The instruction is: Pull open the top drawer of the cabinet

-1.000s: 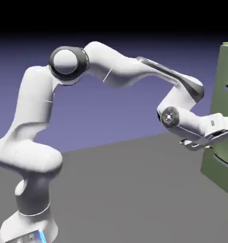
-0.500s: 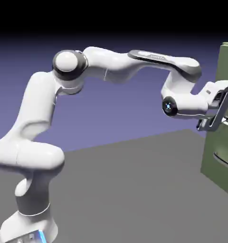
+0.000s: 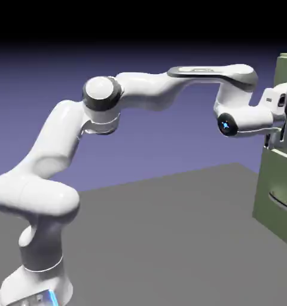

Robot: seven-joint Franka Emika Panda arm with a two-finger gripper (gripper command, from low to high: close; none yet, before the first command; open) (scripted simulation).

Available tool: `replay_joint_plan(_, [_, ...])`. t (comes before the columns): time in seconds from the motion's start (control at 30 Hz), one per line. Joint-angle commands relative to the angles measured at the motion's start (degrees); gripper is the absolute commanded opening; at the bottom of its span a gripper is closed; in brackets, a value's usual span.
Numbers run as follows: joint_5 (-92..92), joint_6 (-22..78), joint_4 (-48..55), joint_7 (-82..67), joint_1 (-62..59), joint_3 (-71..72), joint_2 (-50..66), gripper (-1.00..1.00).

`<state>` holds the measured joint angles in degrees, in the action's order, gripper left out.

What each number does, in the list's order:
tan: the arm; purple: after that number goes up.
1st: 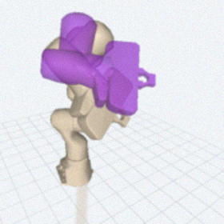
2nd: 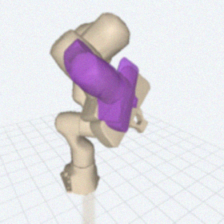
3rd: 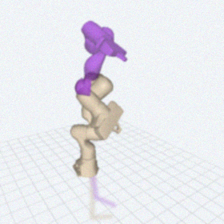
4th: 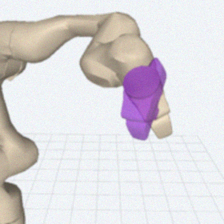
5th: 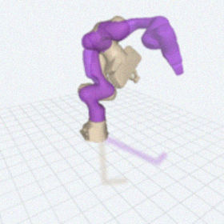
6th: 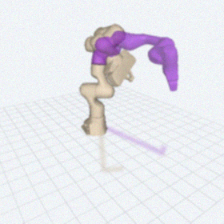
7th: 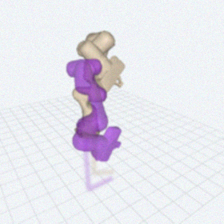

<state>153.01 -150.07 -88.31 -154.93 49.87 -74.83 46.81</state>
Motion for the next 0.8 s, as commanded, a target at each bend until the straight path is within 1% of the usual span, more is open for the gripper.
replay_joint_plan(0.0, [0.2,0.6,-2.1,-1.0,1.6,-0.9,-1.0,-1.00])
replay_joint_plan(0.4, [0.6,5.7,-25.2,-10.5,25.1,-18.1,-10.6,-1.00])
replay_joint_plan(0.77, [-1.6,9.4,-42.4,-11.1,48.0,-39.0,-8.9,-1.00])
